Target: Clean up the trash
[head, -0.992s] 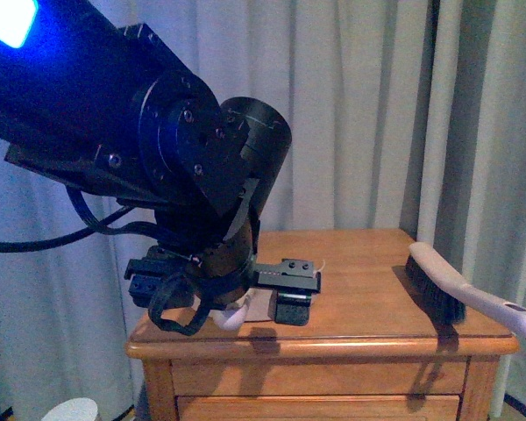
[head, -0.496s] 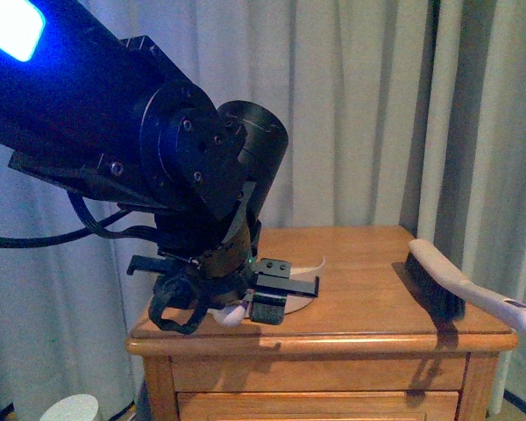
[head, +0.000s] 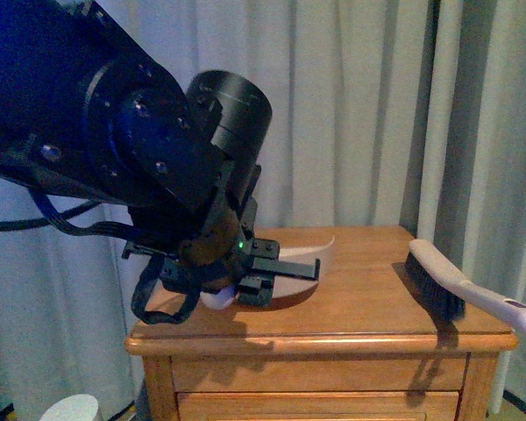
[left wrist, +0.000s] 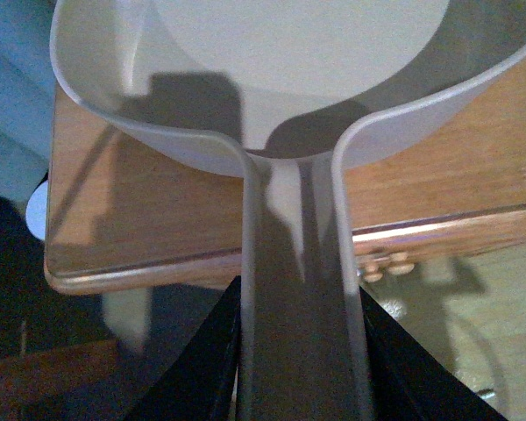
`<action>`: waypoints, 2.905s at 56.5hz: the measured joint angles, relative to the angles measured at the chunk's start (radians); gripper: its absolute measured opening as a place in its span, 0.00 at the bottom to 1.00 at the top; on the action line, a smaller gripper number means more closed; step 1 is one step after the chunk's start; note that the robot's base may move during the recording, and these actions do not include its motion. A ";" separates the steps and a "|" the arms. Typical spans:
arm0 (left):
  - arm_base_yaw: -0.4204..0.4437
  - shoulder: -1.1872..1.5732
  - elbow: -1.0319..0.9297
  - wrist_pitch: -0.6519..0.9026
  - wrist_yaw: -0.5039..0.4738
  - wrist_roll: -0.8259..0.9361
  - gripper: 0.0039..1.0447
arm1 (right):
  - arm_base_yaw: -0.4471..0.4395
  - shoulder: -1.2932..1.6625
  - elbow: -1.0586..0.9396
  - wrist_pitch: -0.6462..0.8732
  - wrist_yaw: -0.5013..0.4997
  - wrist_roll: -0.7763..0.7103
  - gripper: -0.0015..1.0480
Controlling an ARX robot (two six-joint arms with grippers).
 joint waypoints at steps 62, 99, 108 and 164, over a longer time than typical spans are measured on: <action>0.627 -1.609 -1.094 0.545 0.523 0.085 0.27 | 0.000 0.000 0.000 0.000 0.000 0.000 0.93; 0.640 -1.712 -1.223 0.551 0.499 -0.048 0.27 | 0.108 0.608 0.278 0.029 0.200 -0.017 0.93; 0.640 -1.712 -1.223 0.551 0.499 -0.048 0.27 | 0.110 0.918 0.543 -0.011 0.152 0.002 0.93; 0.640 -1.712 -1.223 0.551 0.499 -0.049 0.27 | 0.240 1.889 1.310 -0.304 0.139 0.281 0.93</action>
